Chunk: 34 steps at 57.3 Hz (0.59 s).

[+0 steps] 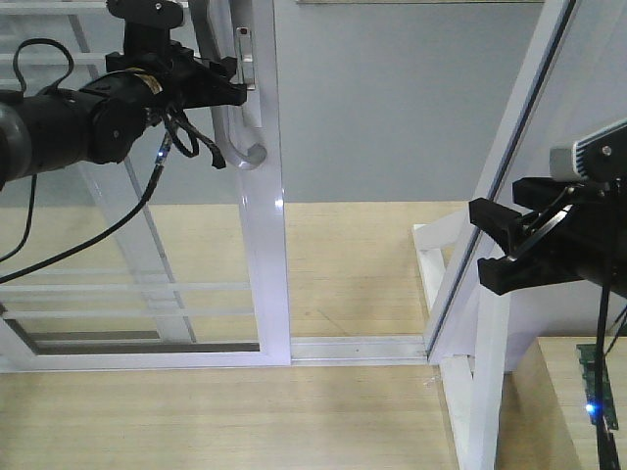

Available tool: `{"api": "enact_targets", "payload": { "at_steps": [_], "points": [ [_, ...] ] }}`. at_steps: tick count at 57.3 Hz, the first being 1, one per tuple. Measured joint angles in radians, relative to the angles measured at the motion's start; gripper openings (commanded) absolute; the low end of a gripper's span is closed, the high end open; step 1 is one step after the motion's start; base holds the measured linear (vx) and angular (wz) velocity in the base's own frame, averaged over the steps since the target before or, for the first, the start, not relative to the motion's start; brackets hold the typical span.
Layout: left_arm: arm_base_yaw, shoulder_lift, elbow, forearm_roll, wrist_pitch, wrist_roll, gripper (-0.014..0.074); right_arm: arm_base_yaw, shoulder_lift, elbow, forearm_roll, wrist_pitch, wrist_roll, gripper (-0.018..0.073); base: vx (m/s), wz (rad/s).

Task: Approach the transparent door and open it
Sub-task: 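Move the left gripper to the handle and close it around it, then slide the door farther open with the left gripper on the handle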

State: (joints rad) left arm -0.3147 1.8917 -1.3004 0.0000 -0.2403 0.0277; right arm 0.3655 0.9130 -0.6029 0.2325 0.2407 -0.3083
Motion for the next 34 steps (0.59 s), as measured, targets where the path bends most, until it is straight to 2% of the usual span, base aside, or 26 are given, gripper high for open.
{"api": "enact_targets", "payload": {
  "at_steps": [16, 34],
  "points": [
    [0.037, -0.028, 0.000, -0.009, 0.069, 0.024, 0.0478, 0.000, 0.000, 0.000, 0.000, 0.000, 0.000, 0.0381, 0.00, 0.00],
    [0.108, -0.088, 0.001, -0.008, 0.172, 0.029, 0.0478, 0.000, 0.000, 0.000, 0.000, 0.000, 0.000, 0.0381, 0.00, 0.00]
  ]
}}
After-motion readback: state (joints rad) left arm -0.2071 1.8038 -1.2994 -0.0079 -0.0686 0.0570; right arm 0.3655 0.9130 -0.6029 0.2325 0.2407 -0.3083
